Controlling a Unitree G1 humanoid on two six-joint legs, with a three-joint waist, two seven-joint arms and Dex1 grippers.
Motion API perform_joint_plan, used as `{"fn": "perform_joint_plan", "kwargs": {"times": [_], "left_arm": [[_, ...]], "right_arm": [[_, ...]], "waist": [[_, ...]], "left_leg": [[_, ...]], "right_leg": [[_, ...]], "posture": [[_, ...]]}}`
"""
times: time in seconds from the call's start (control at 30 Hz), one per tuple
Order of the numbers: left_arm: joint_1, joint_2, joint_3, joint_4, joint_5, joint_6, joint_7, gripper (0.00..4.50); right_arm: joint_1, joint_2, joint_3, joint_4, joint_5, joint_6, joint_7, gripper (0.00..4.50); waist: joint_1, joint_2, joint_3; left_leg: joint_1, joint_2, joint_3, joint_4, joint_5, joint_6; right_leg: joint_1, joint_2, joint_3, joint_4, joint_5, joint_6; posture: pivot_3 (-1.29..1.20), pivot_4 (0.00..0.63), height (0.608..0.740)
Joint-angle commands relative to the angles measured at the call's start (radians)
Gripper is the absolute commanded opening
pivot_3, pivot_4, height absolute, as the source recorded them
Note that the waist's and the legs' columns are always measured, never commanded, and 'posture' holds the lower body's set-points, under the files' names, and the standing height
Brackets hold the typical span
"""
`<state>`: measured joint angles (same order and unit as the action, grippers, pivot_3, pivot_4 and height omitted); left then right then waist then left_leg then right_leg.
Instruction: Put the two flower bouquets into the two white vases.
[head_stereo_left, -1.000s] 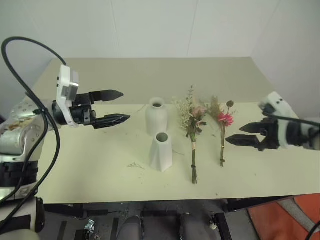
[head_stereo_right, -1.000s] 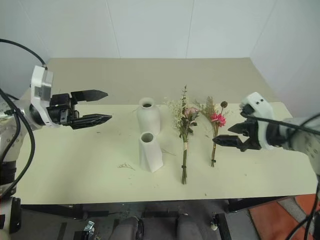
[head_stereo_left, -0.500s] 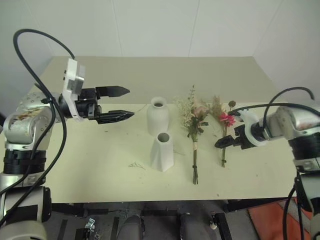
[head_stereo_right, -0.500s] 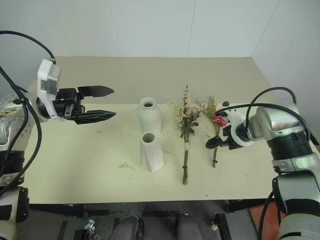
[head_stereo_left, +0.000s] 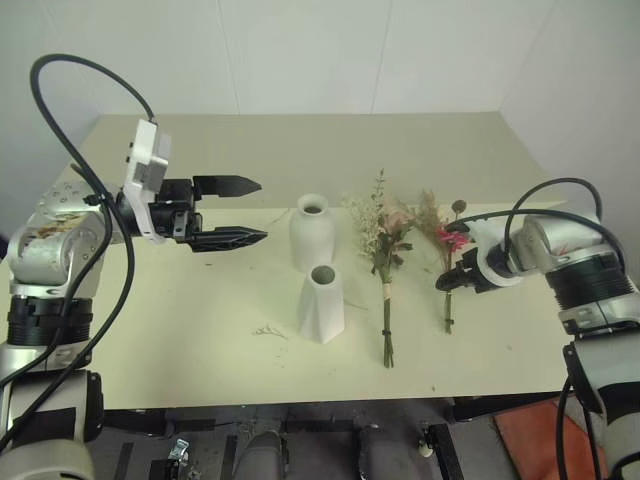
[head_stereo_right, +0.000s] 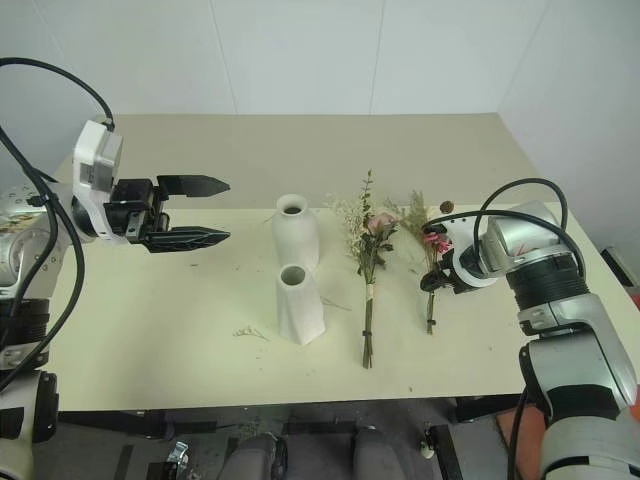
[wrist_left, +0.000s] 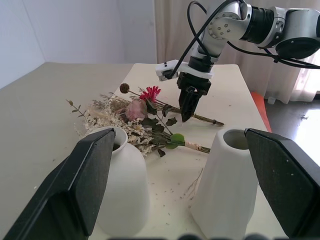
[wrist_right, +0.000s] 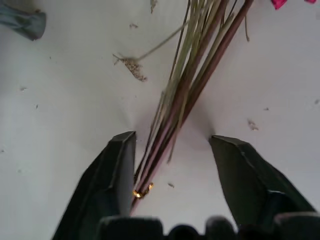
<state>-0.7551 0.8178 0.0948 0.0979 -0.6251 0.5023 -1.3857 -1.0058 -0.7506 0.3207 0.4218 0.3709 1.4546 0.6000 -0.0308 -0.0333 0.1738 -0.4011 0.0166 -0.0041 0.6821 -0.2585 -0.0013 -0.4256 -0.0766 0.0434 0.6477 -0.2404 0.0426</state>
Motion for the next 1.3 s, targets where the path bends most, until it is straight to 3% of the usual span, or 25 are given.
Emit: {"fn": "perform_joint_plan", "kwargs": {"times": [0.03, 0.2, 0.47, 0.67, 0.8, 1.03, 1.3], "left_arm": [[-0.003, 0.019, 0.033, -0.026, -0.003, -0.003, 0.013, 4.50], [0.029, 0.029, 0.051, -0.045, -0.013, 0.009, 0.032, 4.50], [0.119, 0.071, 0.120, -0.113, -0.042, 0.059, 0.081, 4.50], [0.173, 0.101, 0.167, -0.163, -0.065, 0.096, 0.118, 4.50], [0.209, 0.122, 0.198, -0.191, -0.077, 0.113, 0.141, 4.50], [0.265, 0.147, 0.245, -0.242, -0.095, 0.138, 0.187, 4.50], [0.339, 0.186, 0.308, -0.286, -0.113, 0.176, 0.234, 4.50]], "right_arm": [[-0.007, 0.009, -0.049, 0.000, -0.024, -0.025, -0.007, 1.64], [-0.014, 0.025, -0.096, 0.041, -0.046, -0.014, -0.043, 0.03], [-0.030, 0.024, -0.304, 0.102, -0.103, -0.031, -0.178, 0.03], [-0.021, 0.057, -0.485, -0.076, -0.119, -0.394, -0.266, 0.03], [-0.033, 0.159, -0.569, -0.230, -0.057, -0.573, -0.274, 0.03], [-0.076, 0.357, -0.585, -0.357, 0.126, -0.663, -0.144, 0.03], [-0.084, 0.466, -0.467, -0.353, 0.132, -0.796, -0.035, 0.03]], "waist": [[-0.005, 0.000, 0.000], [-0.011, 0.000, 0.000], [-0.011, 0.000, 0.000], [-0.014, 0.000, 0.000], [-0.025, 0.000, 0.000], [-0.025, 0.001, 0.000], [-0.015, 0.001, 0.001]], "left_leg": [[0.000, 0.000, 0.000, 0.000, 0.000, 0.000], [-0.001, 0.000, 0.000, 0.000, 0.000, 0.000], [-0.001, 0.000, 0.000, 0.000, 0.000, 0.000], [-0.001, 0.000, 0.000, -0.001, 0.000, 0.000], [0.000, 0.001, 0.000, -0.002, 0.000, 0.000], [0.000, 0.001, -0.001, -0.002, 0.000, 0.000], [0.000, 0.001, -0.001, -0.002, 0.000, 0.000]], "right_leg": [[0.000, 0.000, 0.000, 0.000, 0.000, 0.000], [0.000, 0.000, 0.000, 0.000, 0.000, 0.000], [0.000, 0.000, 0.000, 0.000, 0.000, 0.000], [-0.001, 0.000, 0.000, 0.000, 0.000, 0.000], [-0.001, 0.001, 0.001, 0.000, 0.000, 0.000], [-0.001, 0.000, 0.001, 0.002, 0.000, 0.000], [-0.001, 0.000, 0.000, 0.002, 0.000, 0.000]], "posture": [[0.00, 0.150, 0.740], [0.00, 0.150, 0.740], [0.00, 0.150, 0.740], [0.00, 0.150, 0.740], [0.00, 0.150, 0.740], [0.00, 0.150, 0.740], [0.00, 0.150, 0.740]]}}
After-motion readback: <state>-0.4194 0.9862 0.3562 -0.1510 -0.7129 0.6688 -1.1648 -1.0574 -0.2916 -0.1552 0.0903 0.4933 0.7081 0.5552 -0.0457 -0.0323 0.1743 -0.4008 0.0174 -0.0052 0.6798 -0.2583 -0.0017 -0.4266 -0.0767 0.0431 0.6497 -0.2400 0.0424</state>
